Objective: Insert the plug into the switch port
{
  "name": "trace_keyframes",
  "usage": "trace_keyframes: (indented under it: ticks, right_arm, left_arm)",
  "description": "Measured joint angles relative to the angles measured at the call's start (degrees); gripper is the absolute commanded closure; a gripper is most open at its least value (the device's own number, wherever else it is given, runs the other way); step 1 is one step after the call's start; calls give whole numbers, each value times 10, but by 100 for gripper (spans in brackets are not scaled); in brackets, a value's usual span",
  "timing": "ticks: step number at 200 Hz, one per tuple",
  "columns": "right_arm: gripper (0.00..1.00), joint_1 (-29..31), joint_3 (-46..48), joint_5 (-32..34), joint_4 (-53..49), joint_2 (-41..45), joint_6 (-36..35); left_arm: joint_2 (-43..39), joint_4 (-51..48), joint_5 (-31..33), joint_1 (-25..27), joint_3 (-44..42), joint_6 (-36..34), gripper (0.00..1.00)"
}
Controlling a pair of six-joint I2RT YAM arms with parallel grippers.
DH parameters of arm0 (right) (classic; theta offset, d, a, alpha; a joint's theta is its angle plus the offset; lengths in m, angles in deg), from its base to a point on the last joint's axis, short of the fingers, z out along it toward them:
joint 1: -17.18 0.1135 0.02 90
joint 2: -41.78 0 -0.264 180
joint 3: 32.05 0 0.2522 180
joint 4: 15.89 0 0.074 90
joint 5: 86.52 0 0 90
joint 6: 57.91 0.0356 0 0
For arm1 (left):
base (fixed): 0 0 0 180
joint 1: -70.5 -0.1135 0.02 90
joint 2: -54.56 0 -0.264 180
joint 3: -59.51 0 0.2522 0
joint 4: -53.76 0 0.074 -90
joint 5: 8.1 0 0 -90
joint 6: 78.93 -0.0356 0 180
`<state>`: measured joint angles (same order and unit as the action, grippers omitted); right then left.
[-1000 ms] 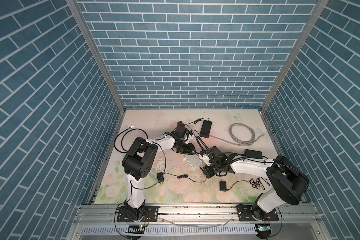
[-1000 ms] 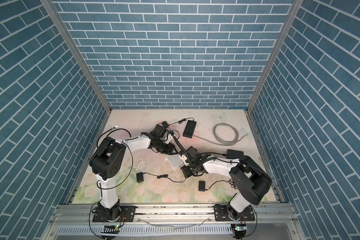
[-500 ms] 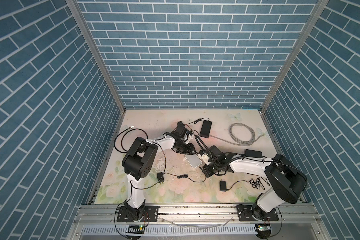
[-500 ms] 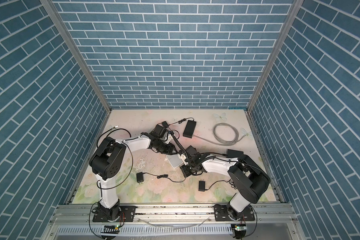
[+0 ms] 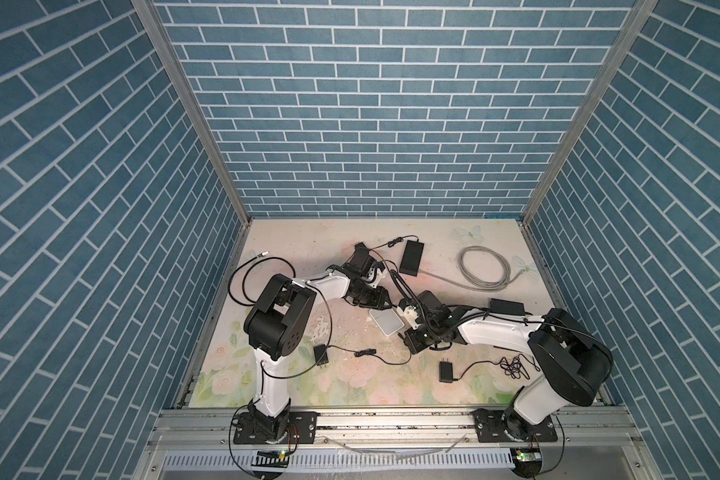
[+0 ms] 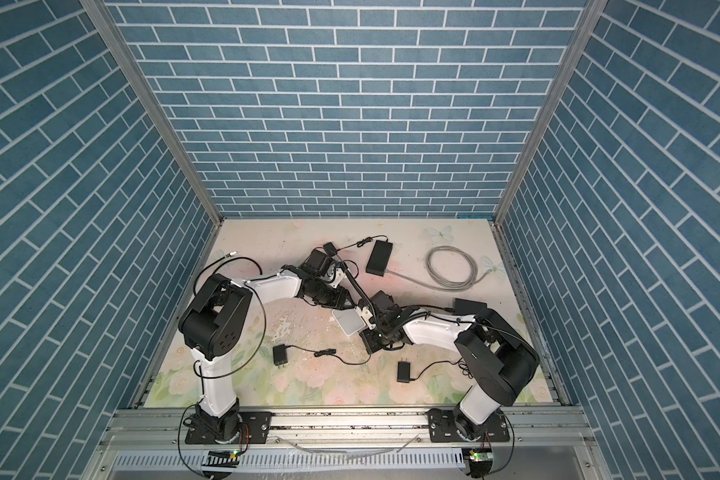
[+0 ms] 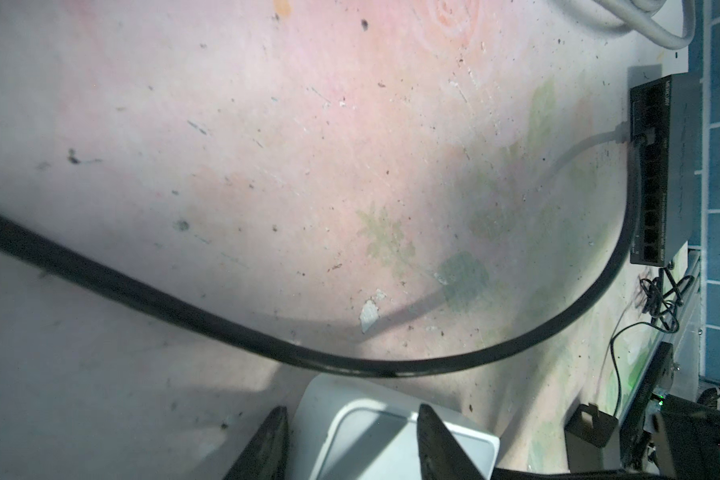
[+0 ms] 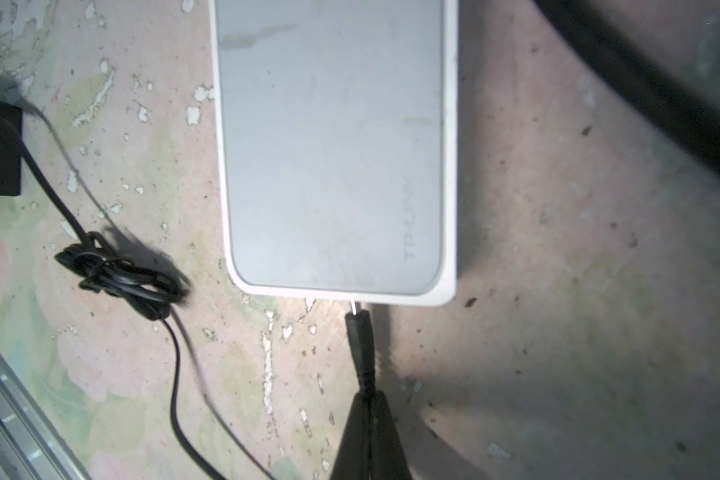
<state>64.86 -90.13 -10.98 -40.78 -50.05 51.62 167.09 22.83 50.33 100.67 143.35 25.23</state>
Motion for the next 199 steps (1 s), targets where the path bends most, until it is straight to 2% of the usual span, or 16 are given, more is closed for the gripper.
trace_keyframes:
  ticks: [199]
  right_arm:
    - [100, -2, 9, 1, -8, 13, 1]
  left_arm:
    - [0, 0, 4, 0, 0, 0, 49]
